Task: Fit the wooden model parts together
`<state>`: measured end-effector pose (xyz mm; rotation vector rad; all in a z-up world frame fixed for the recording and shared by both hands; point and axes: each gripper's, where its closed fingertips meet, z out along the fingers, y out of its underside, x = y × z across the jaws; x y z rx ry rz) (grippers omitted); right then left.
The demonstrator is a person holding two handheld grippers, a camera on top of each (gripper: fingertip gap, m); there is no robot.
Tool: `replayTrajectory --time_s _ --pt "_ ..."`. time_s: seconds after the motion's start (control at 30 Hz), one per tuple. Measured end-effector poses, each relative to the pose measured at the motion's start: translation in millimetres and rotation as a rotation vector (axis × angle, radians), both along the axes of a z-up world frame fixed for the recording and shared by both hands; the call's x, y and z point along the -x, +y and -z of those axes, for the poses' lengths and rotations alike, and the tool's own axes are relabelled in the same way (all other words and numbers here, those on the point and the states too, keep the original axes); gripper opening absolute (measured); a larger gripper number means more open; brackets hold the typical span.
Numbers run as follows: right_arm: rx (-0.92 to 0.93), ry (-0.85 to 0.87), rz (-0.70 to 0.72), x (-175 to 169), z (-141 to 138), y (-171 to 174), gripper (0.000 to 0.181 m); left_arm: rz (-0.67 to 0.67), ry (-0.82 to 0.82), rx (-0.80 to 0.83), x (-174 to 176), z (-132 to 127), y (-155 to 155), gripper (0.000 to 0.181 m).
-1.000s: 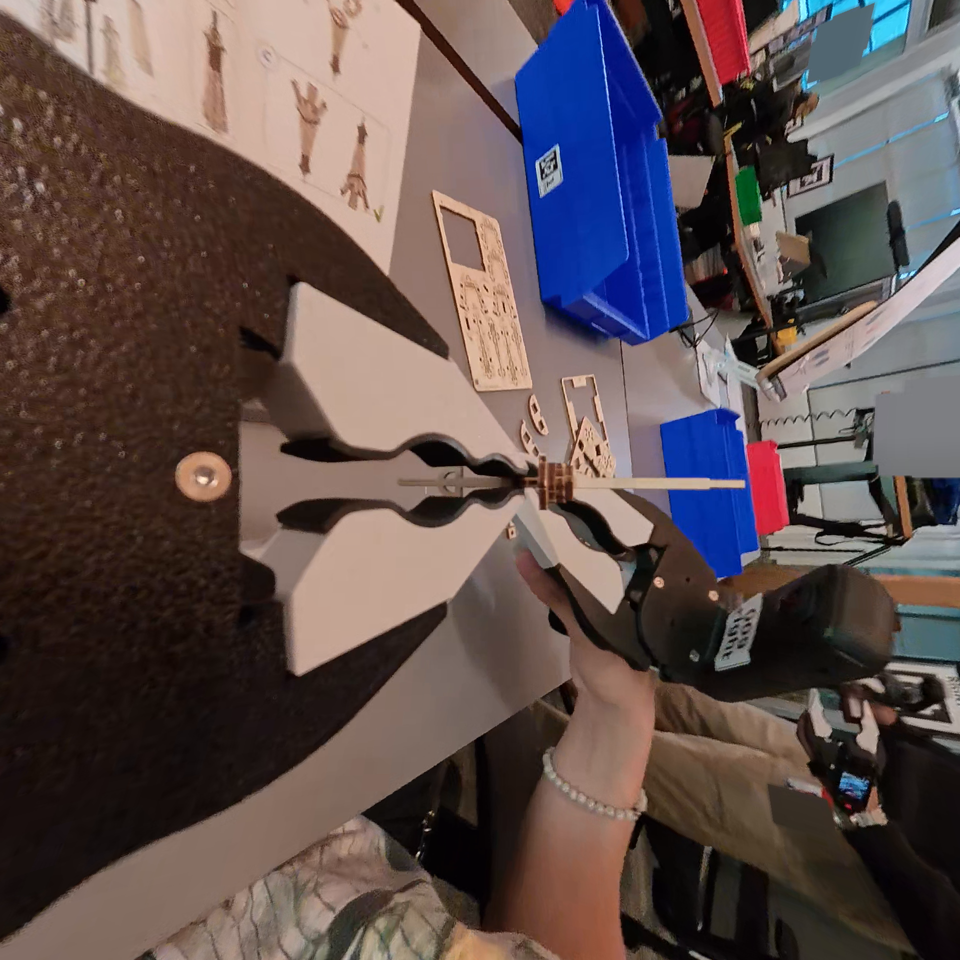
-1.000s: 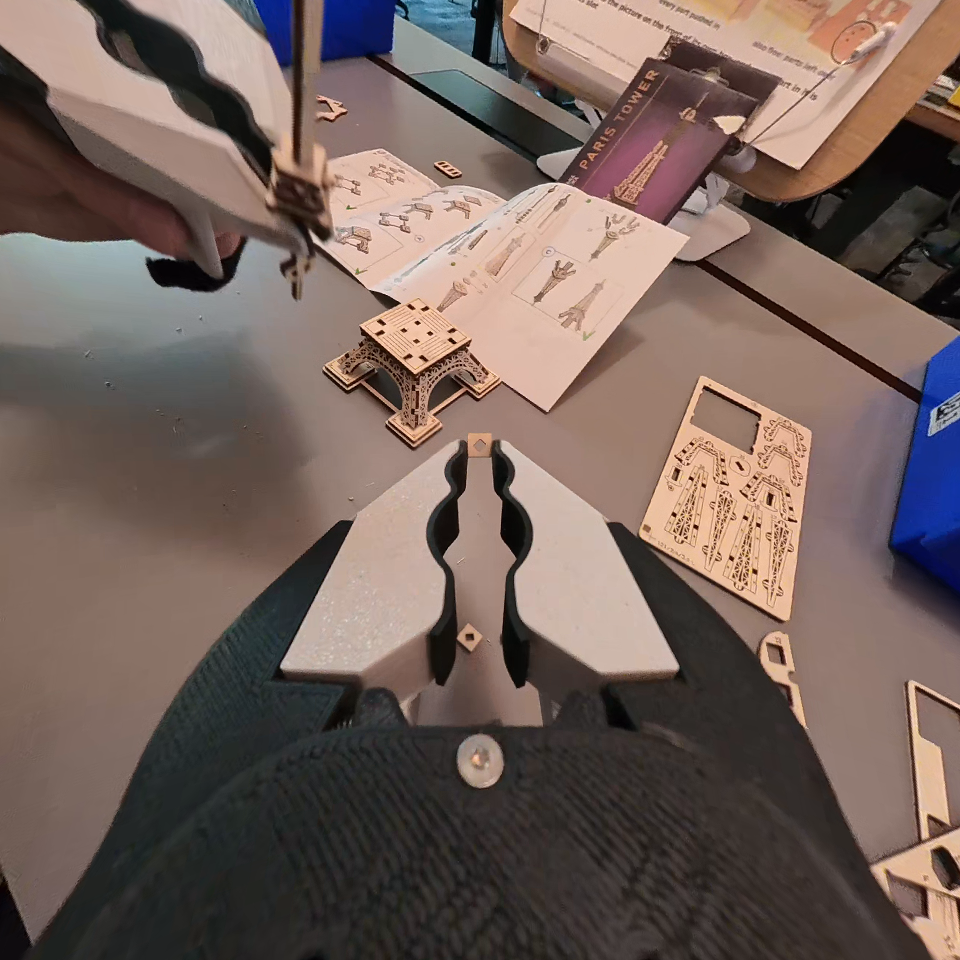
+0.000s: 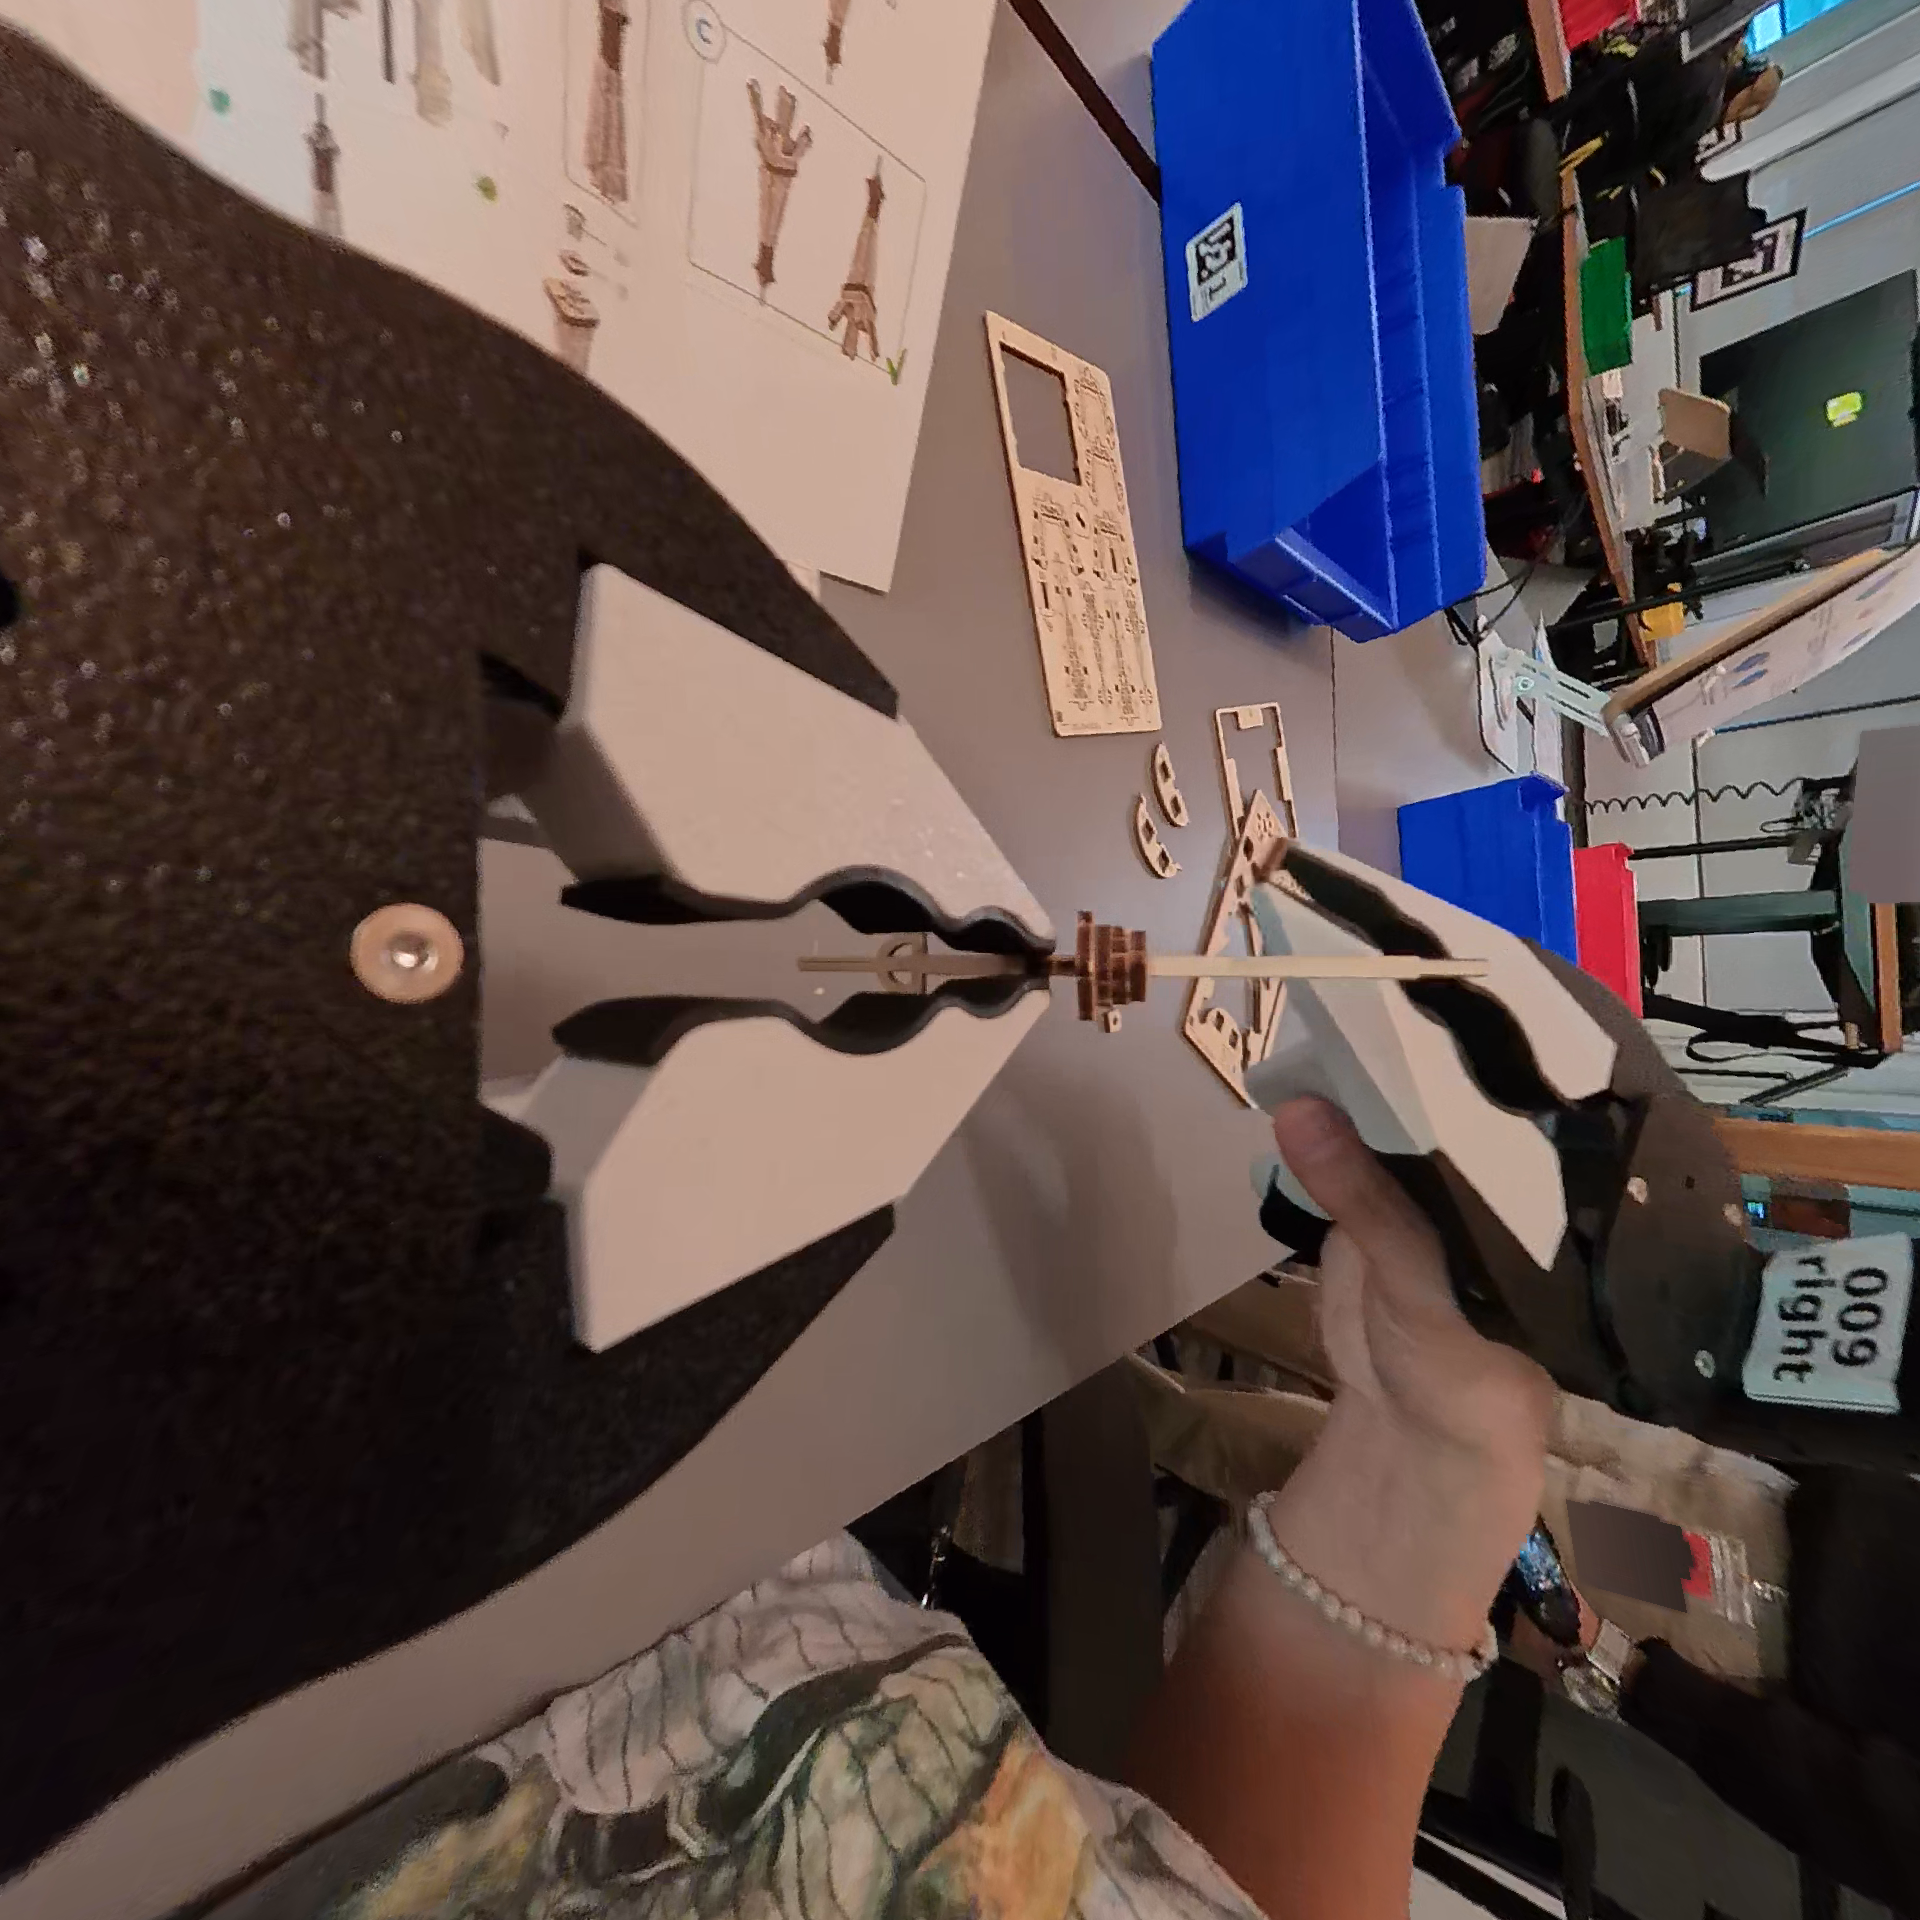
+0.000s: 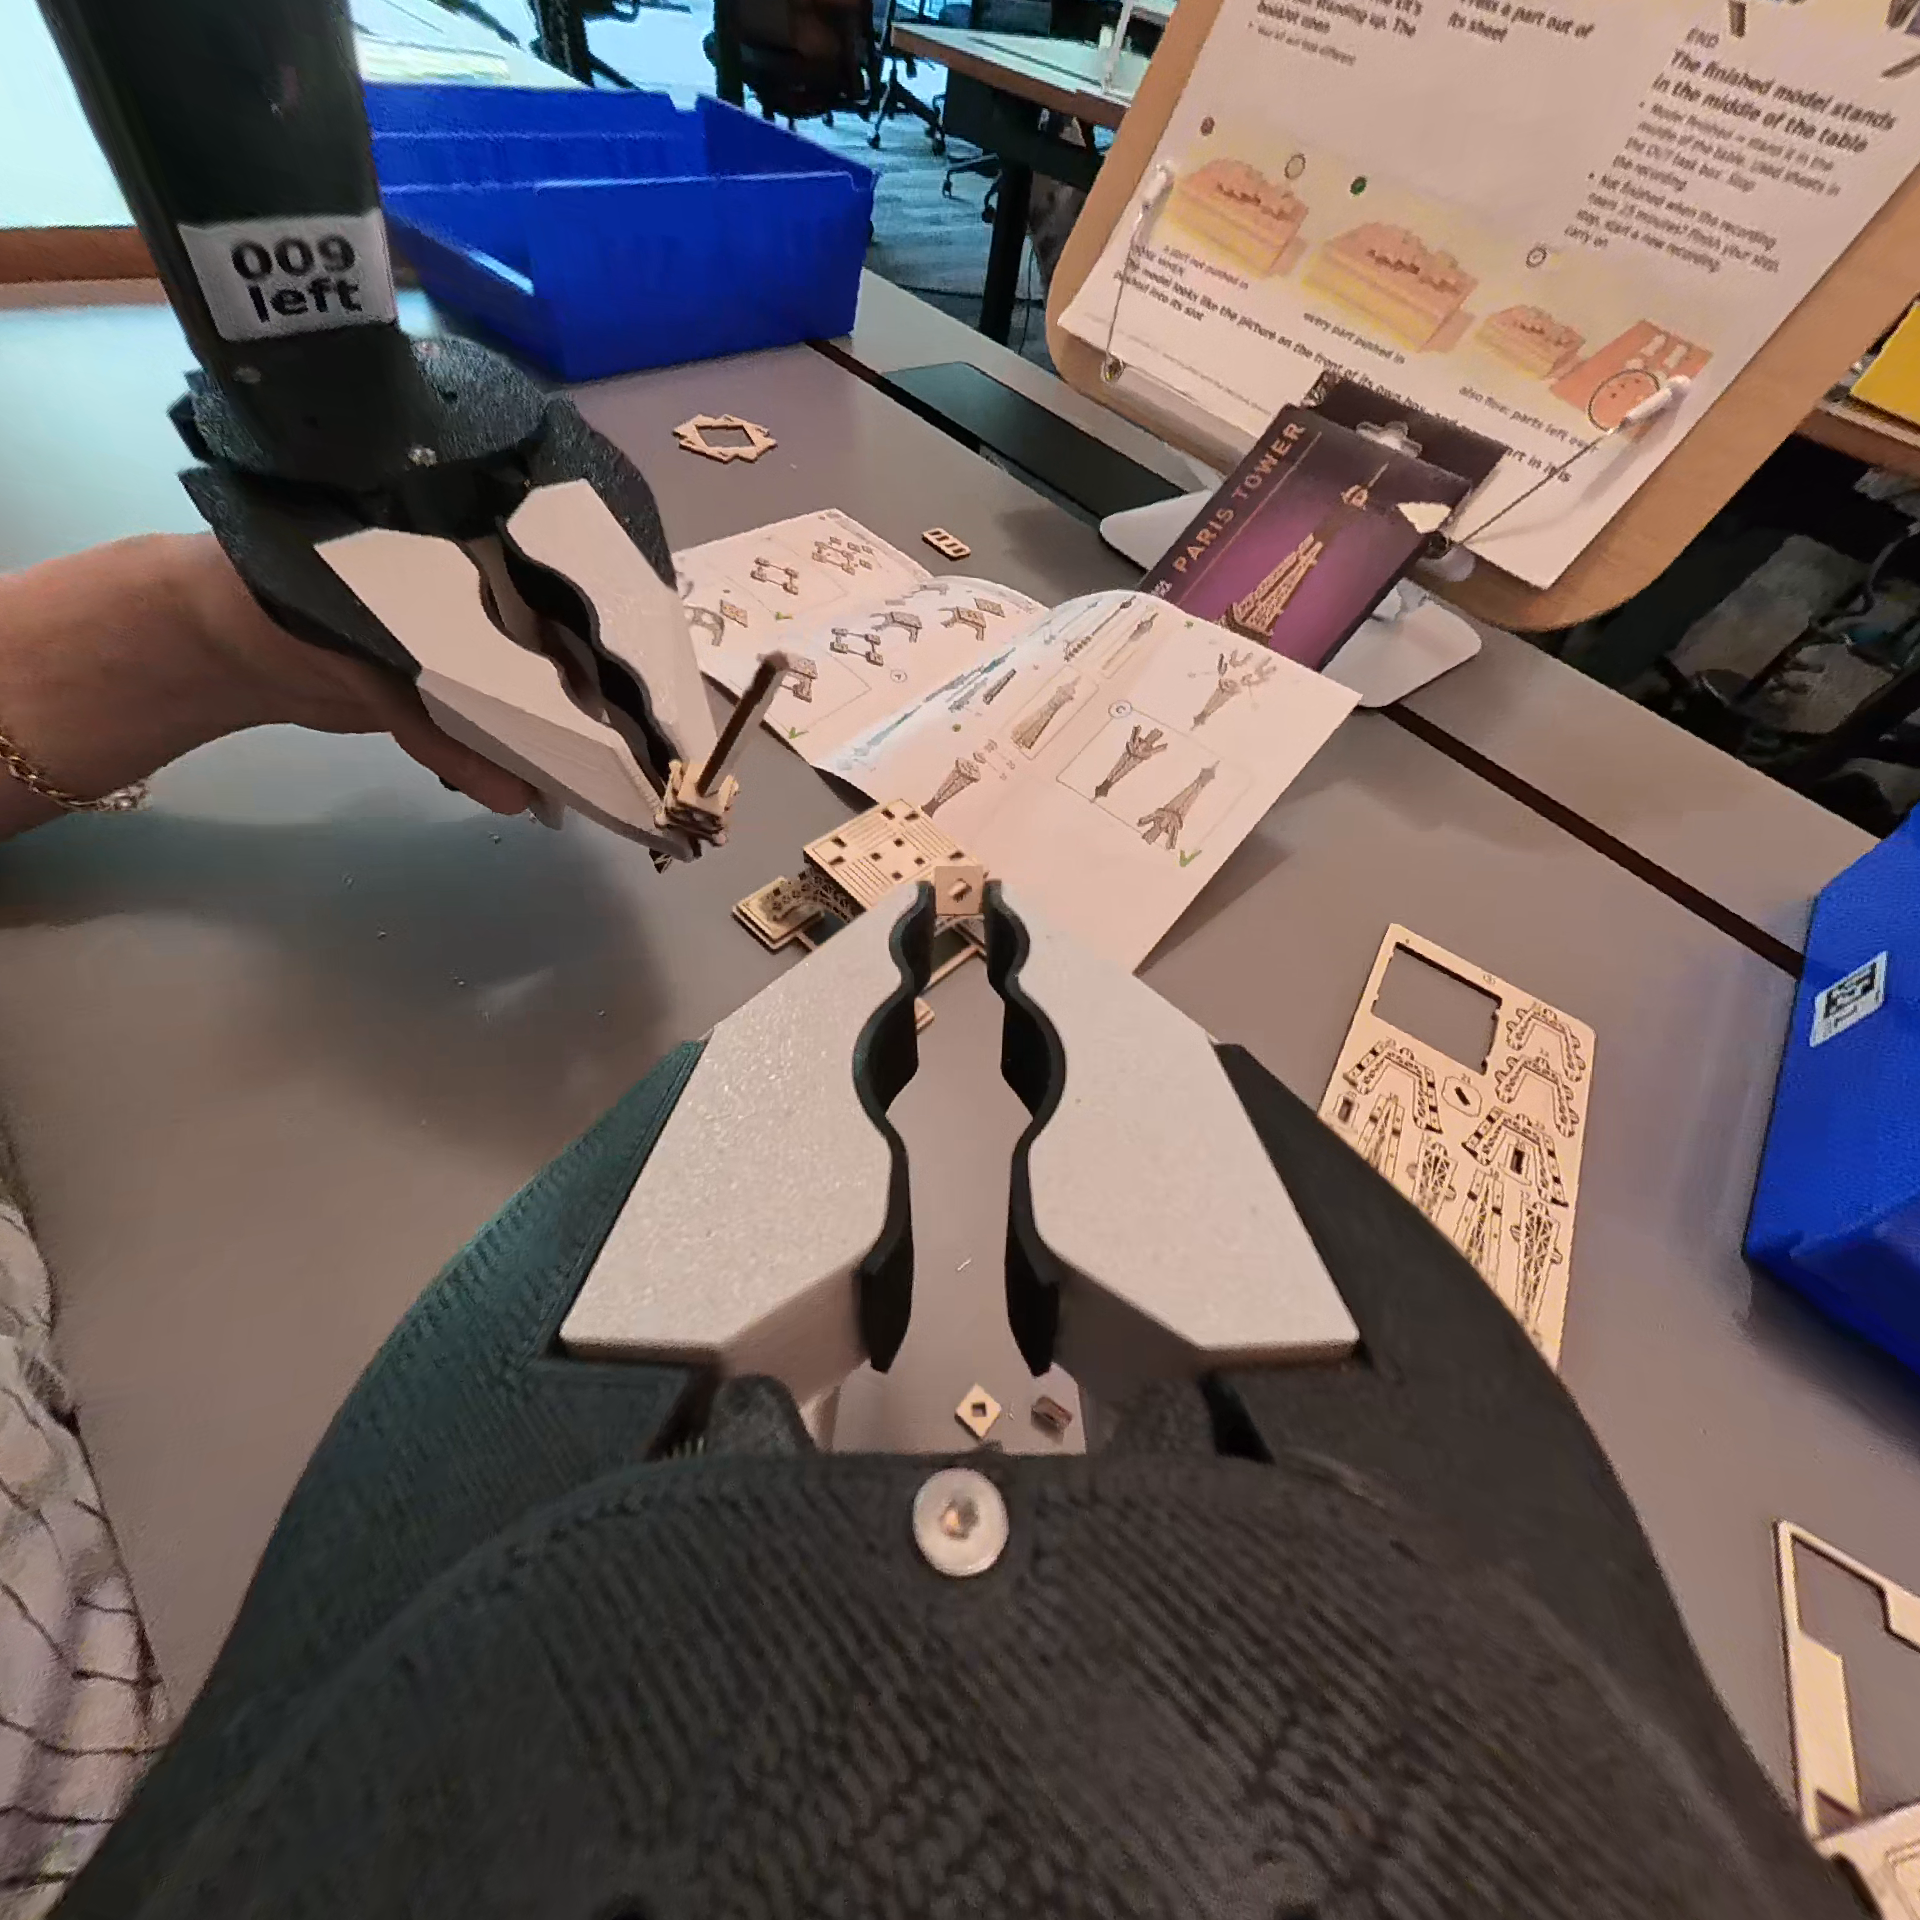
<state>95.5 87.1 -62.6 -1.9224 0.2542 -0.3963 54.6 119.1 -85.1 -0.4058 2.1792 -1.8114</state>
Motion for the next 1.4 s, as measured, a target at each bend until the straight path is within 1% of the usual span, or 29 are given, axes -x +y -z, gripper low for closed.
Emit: replayTrajectory --time_s 0.13,0.23,0.33,0.4,0.47,0.53,0.6,0.7,0.87,1.2,1.4 --pt "-0.011 -0.019 -0.037 3 -15 3 0.006 -0.037 0.021 0.012 0 1 14 0.0" --pt "-0.024 -0.024 -0.084 9 -32 9 0.006 -0.051 0.028 0.049 -2 -7 21 0.0" --pt "-0.061 -0.014 -0.126 16 -53 20 0.006 -0.035 0.028 0.069 3 -10 23 0.0" --pt "-0.091 -0.003 -0.186 26 -66 29 0.007 -0.031 0.027 0.058 6 -8 24 0.0" --pt "-0.106 -0.013 -0.239 35 -76 37 0.006 -0.029 0.021 0.058 7 -9 25 0.0" --pt "-0.125 -0.022 -0.264 37 -83 42 0.006 -0.022 0.014 0.065 10 -13 26 0.0" --pt "-0.133 -0.004 -0.282 39 -85 45 0.006 -0.023 -0.002 0.056 12 -14 26 0.001" --pt "-0.077 -0.005 -0.29 40 -80 48 0.006 -0.037 -0.02 0.049 11 -15 28 0.0" --pt "0.029 0.006 -0.311 47 -73 54 0.006 -0.035 -0.034 0.112 13 -25 31 0.0" --pt "0.161 -0.022 -0.279 47 -76 43 0.006 -0.033 -0.048 0.121 13 -28 31 0.0" --pt "0.158 -0.009 -0.283 46 -77 42 0.007 -0.036 -0.061 0.111 14 -30 32 0.0"
